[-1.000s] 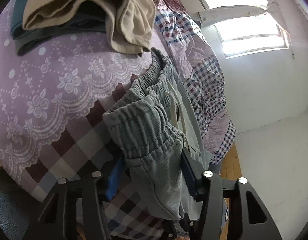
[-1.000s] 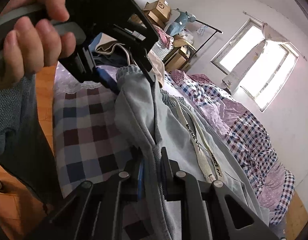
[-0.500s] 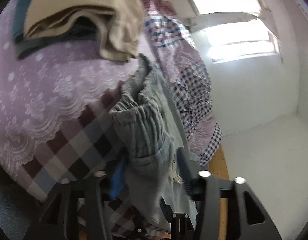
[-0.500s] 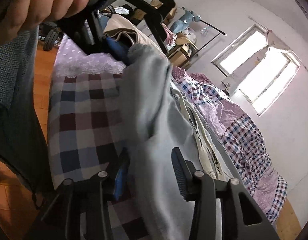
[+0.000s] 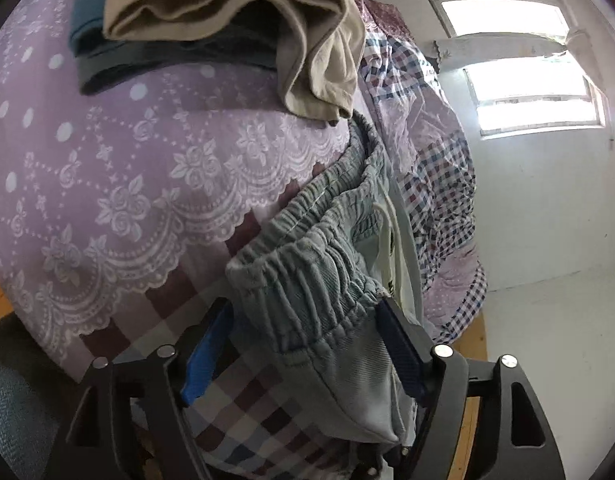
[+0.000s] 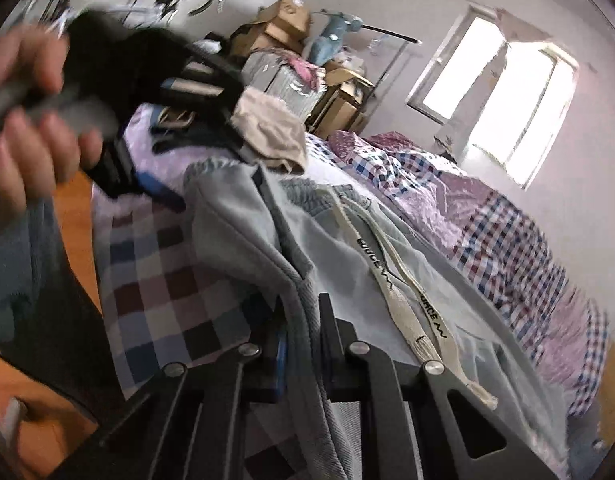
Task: Fold clothes
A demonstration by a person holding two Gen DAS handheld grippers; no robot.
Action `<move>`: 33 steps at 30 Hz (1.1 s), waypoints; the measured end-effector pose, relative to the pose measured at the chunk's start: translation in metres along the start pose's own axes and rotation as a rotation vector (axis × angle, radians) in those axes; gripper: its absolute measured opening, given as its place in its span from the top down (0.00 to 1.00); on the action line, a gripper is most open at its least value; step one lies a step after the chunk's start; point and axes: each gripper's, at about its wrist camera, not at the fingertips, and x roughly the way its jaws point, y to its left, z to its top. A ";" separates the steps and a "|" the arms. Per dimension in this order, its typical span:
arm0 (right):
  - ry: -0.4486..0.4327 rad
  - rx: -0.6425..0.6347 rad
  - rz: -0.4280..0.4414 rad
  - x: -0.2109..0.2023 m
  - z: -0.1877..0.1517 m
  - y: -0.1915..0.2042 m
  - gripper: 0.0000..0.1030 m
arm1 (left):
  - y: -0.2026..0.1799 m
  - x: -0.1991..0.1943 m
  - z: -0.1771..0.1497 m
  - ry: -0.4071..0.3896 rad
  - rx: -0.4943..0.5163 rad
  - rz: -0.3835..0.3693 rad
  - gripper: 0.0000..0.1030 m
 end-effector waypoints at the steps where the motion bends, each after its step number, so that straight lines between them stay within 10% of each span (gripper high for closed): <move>1: -0.002 0.023 0.006 -0.001 0.002 -0.004 0.88 | 0.000 0.002 0.000 0.001 -0.003 -0.021 0.24; 6: 0.012 0.117 0.031 0.001 0.002 -0.021 0.88 | -0.006 0.000 0.000 -0.012 -0.011 -0.133 0.28; 10: 0.049 0.075 0.037 0.009 -0.010 -0.009 0.86 | -0.011 -0.011 0.006 -0.061 -0.008 -0.205 0.63; 13: 0.069 0.002 0.032 0.014 -0.018 0.008 0.68 | -0.010 -0.019 0.008 -0.080 -0.012 -0.229 0.69; 18: 0.060 -0.069 0.039 0.015 -0.022 0.023 0.57 | -0.008 -0.019 0.011 -0.067 -0.008 -0.138 0.65; 20: 0.060 -0.077 0.047 0.015 -0.023 0.025 0.57 | -0.009 -0.012 0.011 -0.035 -0.007 -0.088 0.45; 25: 0.061 -0.066 0.074 0.017 -0.021 0.023 0.73 | -0.016 0.002 0.005 0.018 0.048 -0.032 0.37; 33: 0.061 -0.128 0.026 0.016 -0.024 0.033 0.68 | -0.013 -0.019 0.004 -0.021 0.044 -0.101 0.72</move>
